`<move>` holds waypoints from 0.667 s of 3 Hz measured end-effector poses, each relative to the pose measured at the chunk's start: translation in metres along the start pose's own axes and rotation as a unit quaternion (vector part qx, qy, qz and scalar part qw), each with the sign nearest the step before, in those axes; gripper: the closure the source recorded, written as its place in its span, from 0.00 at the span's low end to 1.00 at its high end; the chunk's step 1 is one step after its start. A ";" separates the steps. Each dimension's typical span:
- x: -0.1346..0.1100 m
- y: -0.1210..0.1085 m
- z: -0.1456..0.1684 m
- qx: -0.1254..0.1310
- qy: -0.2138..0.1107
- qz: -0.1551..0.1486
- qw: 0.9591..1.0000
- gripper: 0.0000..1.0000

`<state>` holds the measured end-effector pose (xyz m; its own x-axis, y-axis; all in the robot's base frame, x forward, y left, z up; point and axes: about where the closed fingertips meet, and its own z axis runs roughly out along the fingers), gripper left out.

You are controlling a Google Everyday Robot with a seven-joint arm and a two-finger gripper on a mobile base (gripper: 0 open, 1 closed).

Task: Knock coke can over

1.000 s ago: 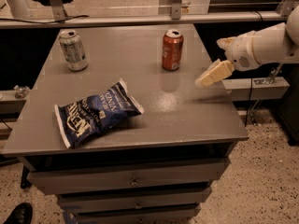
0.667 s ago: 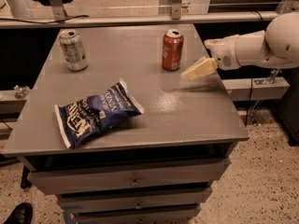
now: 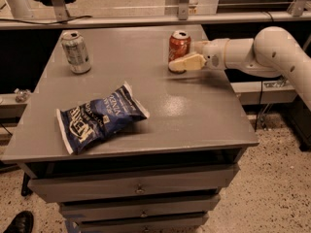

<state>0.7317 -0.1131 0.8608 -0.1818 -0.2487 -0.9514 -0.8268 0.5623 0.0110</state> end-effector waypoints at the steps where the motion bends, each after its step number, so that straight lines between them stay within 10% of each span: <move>1: -0.009 -0.001 0.015 -0.007 -0.027 0.021 0.999 0.41; 2: -0.016 -0.003 0.020 -0.010 -0.034 0.024 0.999 0.64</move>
Offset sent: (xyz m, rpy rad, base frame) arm 0.0229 0.0148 0.0166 0.0960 -0.0016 -0.0036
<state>0.7480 -0.0954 0.8697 -0.1853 -0.1679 -0.9682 -0.8282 0.5569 0.0620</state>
